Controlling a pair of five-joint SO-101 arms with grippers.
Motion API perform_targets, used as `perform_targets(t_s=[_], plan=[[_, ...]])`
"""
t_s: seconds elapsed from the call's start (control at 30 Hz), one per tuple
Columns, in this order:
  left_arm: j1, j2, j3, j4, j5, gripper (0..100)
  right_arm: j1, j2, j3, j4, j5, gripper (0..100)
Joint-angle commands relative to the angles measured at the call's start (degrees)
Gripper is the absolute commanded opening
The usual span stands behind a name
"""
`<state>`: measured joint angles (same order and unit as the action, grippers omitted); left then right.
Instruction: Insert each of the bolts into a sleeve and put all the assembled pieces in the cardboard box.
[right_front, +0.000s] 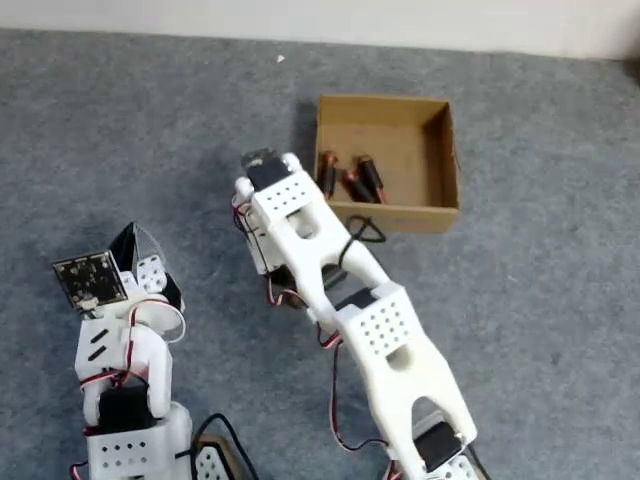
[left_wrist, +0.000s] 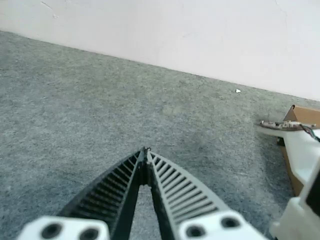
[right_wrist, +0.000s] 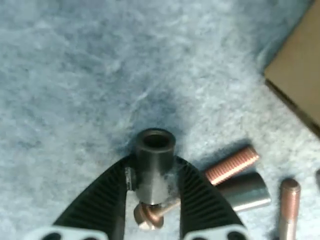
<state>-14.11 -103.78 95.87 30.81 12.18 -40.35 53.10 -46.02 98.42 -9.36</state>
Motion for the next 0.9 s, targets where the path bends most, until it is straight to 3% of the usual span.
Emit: perform_targets(t_s=[0.0,0.6,0.87], plan=[[-0.6,-0.7,1.3,-0.4,-0.7,1,-0.3,-5.8,-3.6,2.6,1.0,0.5],[-0.3,-0.7,1.3,-0.3,-0.6,1,2.5,-49.5,25.8,2.4,7.0,0.5],[-0.2,-0.6,1.3,0.4,-0.7,1,13.8,-65.4,45.1,-3.3,12.9,0.5]])
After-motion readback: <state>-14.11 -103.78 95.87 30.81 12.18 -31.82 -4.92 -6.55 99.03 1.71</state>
